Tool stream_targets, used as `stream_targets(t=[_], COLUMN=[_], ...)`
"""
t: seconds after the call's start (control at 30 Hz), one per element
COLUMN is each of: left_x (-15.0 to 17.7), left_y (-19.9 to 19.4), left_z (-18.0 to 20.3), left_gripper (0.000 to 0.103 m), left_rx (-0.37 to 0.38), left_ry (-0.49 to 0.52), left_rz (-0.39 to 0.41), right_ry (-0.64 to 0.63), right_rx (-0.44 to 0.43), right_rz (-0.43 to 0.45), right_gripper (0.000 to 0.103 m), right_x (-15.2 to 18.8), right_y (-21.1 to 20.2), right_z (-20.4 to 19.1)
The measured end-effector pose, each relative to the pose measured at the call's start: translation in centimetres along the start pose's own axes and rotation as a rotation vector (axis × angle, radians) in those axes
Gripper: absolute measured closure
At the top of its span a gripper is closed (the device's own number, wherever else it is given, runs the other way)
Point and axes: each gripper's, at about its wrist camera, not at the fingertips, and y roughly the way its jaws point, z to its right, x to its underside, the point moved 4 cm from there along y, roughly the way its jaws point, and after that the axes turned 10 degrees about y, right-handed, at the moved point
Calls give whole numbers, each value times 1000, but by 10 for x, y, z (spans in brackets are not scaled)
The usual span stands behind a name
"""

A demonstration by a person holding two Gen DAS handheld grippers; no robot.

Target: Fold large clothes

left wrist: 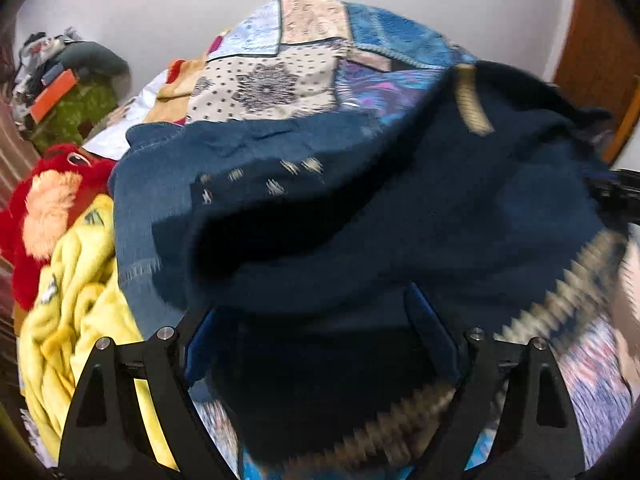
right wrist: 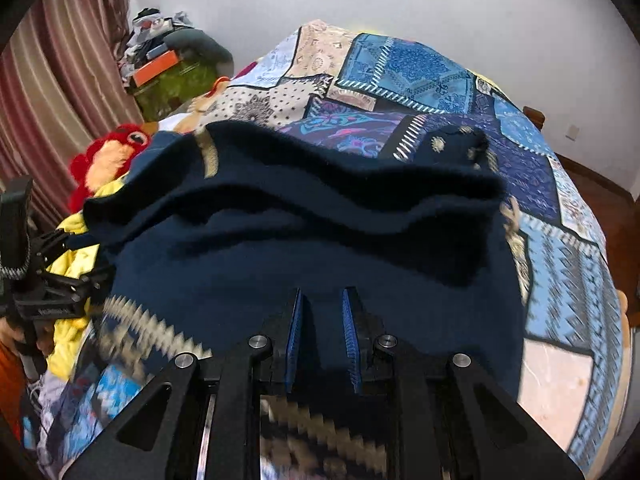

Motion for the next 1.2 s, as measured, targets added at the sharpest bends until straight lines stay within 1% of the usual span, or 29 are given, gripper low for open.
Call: stream_targets(t=[0.1, 0.17, 0.2, 0.27, 0.3, 0.37, 0.4, 0.47, 0.53, 0.6, 0.63, 0.67, 0.7, 0.77, 0.8, 0.83, 0.87, 0.9, 0.93, 0.97, 1.0, 1.03, 1.07, 1.13, 1.2], left_x=[-27, -45, -52, -62, -65, -66, -65, -63, -59, -53, -48, -44, -37, -23, -15, -9, -1, 1, 3, 4, 5, 6, 7, 14, 23], left_y=[13, 16, 16, 12, 8, 0, -7, -17, -27, -31, -33, -34, -34, -30, -26, -21, -14, -12, -10, -9, -9, -8, -8, -11, -15], left_z=[-25, -47, -59, -81, -87, -90, -88, -77, -56, -29, -13, -2, 14, 38, 49, 56, 63, 65, 65, 63, 60, 57, 54, 49, 42], left_gripper=[16, 16, 16, 16, 16, 16, 16, 16, 16, 16, 16, 16, 16, 15, 15, 13, 8, 3, 2, 1, 1, 1, 1, 1, 1], left_rx=[-43, -95, -124, -179, -173, -142, -111, -64, -12, 57, 101, 129, 167, 200, 198, 178, 133, 113, 101, 102, 114, 124, 127, 112, 103], left_ry=[-73, -129, -162, -222, -239, -252, -249, -219, -167, -107, -77, -60, -34, 17, 47, 72, 91, 93, 85, 70, 54, 41, 31, 30, 21], left_rz=[28, 51, 61, 69, 78, 94, 110, 122, 120, 115, 109, 105, 99, 80, 63, 48, 39, 39, 40, 42, 39, 35, 32, 37, 37], right_ry=[29, 59, 73, 90, 86, 66, 50, 1, -72, -137, -170, -196, -230, -263, -268, -266, -254, -241, -217, -206, -182, -131, -79, -34, -31], right_rx=[17, 39, 64, 155, 164, 105, 67, 25, -8, -27, -28, -9, 35, 93, 102, 113, 156, 208, 288, 298, 274, 233, 216, 223, 238], right_rz=[43, 69, 89, 138, 153, 163, 160, 135, 85, 24, -8, -27, -37, -37, -25, -14, -8, 5, 29, 35, 13, -16, -31, -26, -17], right_gripper=[87, 87, 87, 87, 87, 87, 87, 87, 87, 87, 87, 87, 87, 86, 85, 74, 60, 22, 1, 0, 0, 0, 0, 0, 0], right_x=[-30, -51, -60, -75, -78, -76, -72, -60, -42, -19, -7, 4, 15, 30, 33, 35, 34, 33, 30, 32, 32, 33, 34, 37, 43], right_y=[10, 12, 11, 5, -1, -14, -20, -27, -29, -26, -20, -15, -7, 0, 0, 0, 0, -1, -1, -1, 0, 0, -1, -10, -20], right_z=[6, 14, 18, 23, 22, 14, 6, -9, -29, -48, -55, -59, -61, -60, -58, -55, -48, -41, -28, -20, -10, 2, 15, 37, 51])
